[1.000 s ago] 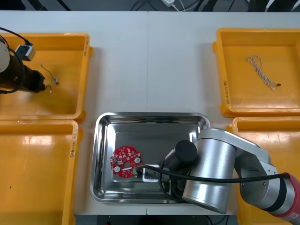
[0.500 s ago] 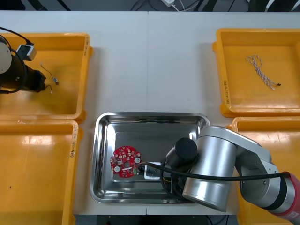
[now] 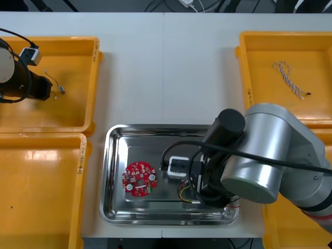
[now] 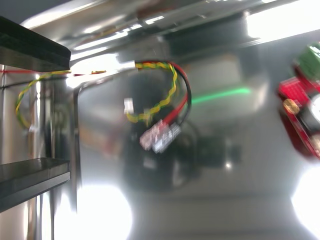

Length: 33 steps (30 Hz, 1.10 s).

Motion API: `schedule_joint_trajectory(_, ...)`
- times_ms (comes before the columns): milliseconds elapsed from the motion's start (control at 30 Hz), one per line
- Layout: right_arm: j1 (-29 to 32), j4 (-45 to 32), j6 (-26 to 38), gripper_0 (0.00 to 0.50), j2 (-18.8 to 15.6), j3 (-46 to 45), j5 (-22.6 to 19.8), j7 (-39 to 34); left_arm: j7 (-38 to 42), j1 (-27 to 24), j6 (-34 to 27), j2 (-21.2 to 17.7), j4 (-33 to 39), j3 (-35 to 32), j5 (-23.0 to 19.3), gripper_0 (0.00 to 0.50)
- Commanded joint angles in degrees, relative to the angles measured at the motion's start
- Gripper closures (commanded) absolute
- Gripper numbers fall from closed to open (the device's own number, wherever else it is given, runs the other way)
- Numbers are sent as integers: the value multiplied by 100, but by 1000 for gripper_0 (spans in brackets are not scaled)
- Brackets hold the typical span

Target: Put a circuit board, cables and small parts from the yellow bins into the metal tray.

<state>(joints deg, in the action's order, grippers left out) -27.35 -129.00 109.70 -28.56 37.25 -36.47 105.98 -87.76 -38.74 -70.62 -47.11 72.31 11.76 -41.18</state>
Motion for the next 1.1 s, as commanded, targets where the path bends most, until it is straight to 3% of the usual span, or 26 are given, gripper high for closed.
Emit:
schedule_joint_trajectory(33,-341,-301,30,0,105,-640,-238,-87,-180,-99,-31,26,11,90,-74,500)
schedule_joint_trajectory(333,-570,-301,30,0,-36,-1905,-897,-210,-189,-107,-1094,-211,609,-227,-109,498)
schedule_joint_trajectory(667,-957,-283,30,0,-352,-2538,-914,-368,-145,-107,-2035,-299,1303,-728,-180,500)
schedule_joint_trajectory(867,-1220,148,30,0,-572,-2960,-967,-456,-13,-107,-2589,-290,1874,-886,-101,499)
schedule_joint_trajectory(1100,-1589,1158,30,0,-730,-3566,-1099,-377,497,-107,-3107,-264,2692,-886,-162,500)
